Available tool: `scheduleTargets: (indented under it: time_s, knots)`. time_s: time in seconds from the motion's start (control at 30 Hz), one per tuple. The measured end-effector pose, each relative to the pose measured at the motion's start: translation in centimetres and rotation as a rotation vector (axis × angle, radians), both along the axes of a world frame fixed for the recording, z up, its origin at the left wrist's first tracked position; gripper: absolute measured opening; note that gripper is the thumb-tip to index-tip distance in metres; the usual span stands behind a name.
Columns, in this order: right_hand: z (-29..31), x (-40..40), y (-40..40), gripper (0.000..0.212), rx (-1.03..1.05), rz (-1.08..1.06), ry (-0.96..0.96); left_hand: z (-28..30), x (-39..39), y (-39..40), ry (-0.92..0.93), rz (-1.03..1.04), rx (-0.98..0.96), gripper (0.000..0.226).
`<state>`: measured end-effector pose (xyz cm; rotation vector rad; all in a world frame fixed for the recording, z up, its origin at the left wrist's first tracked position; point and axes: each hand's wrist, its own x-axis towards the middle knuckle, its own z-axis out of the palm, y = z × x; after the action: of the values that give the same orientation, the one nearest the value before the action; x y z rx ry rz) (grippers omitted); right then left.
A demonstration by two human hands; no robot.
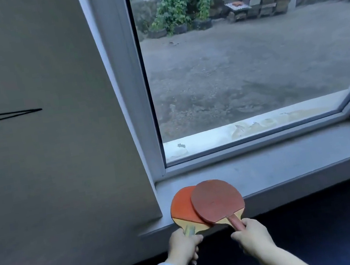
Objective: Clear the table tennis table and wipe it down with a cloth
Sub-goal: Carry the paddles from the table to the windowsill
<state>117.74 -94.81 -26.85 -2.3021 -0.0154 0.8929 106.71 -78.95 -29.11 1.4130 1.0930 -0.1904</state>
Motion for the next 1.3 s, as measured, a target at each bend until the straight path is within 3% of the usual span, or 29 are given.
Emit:
scheduleTargets:
  time_s: [0.43, 0.63, 0.87, 0.97, 1.3]
  knots:
    - [-5.7, 4.1, 4.9, 0.012, 0.017, 0.181, 0.077, -4.7, 4.3, 2.0, 0.079, 0.08, -0.024, 0.02]
    - [-7.3, 4.5, 6.6, 0.017, 0.073, 0.179, 0.127, -6.0, 5.9, 2.1, 0.076, 0.123, -0.02, 0.035]
    - [-8.1, 5.3, 7.6, 0.01, 0.055, 0.203, 0.208, -6.7, 5.3, 4.2, 0.175, 0.083, 0.033, 0.025]
    - [-8.5, 5.1, 7.8, 0.011, 0.024, 0.243, 0.186, -6.9, 4.8, 4.6, 0.192, 0.108, 0.05, 0.036]
    - [-8.7, 3.8, 9.6, 0.013, 0.011, 0.283, 0.224, -7.4, 4.5, 5.1, 0.126, 0.181, 0.008, 0.018]
